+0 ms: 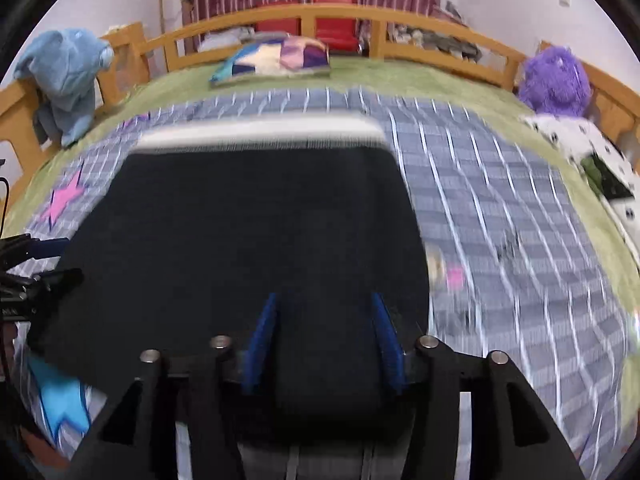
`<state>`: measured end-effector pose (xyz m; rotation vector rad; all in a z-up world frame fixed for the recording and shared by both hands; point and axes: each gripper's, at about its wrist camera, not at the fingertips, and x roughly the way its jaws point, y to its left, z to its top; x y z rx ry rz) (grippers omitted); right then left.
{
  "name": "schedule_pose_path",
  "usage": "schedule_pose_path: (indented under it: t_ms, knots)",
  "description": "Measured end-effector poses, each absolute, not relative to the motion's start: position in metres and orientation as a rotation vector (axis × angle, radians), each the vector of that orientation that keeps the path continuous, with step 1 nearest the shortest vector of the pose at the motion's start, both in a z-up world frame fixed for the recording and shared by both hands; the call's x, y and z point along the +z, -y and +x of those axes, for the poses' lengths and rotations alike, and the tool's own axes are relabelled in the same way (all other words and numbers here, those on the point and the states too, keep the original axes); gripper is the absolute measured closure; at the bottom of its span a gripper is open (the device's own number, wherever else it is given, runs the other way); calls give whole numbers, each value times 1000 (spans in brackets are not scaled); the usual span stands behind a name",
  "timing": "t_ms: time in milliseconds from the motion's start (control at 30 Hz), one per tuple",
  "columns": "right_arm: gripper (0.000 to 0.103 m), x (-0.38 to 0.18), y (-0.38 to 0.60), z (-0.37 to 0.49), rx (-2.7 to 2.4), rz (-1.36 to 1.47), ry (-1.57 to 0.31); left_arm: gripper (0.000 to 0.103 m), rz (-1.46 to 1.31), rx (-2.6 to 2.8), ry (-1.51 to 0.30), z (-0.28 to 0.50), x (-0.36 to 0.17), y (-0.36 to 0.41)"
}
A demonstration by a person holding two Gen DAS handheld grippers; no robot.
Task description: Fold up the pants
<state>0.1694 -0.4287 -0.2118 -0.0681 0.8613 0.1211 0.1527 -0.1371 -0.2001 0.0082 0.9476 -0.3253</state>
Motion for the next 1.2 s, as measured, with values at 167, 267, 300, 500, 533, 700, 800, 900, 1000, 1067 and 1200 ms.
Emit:
schedule_pose_path:
  t_ms: [167, 267, 300, 500, 533, 700, 800, 900, 1000, 1067, 1200]
  knots:
    - [55, -218, 436, 131, 137, -73, -901, 34, -50, -356, -989, 142, -187, 121]
    - [54, -200, 449, 133, 122, -55, -862, 33, -50, -327, -944, 153, -174, 113]
    - [52, -193, 456, 140, 118, -29, -845, 33, -77, -321, -943, 165, -171, 108]
    - [40, -199, 489, 220, 103, 129, -910, 33, -229, -304, -1000, 220, -192, 92]
    - [38, -205, 494, 232, 123, 168, -927, 33, -255, -313, -1016, 228, -200, 91]
    - [34, -227, 509, 271, 242, 321, -957, 32, -386, -380, -1036, 244, -237, 86]
    - [33, -240, 511, 285, 321, 388, -996, 32, -373, -413, -1008, 246, -241, 89]
    - [32, -246, 509, 293, 371, 397, -1018, 39, -384, -433, -1011, 254, -243, 97]
    - [35, -248, 503, 299, 382, 389, -1045, 55, -427, -426, -1031, 260, -242, 101]
    - [44, -247, 501, 302, 388, 417, -1060, 75, -440, -430, -1028, 260, -235, 100]
    - [63, -230, 500, 289, 337, 427, -1047, 86, -438, -458, -1032, 262, -208, 92]
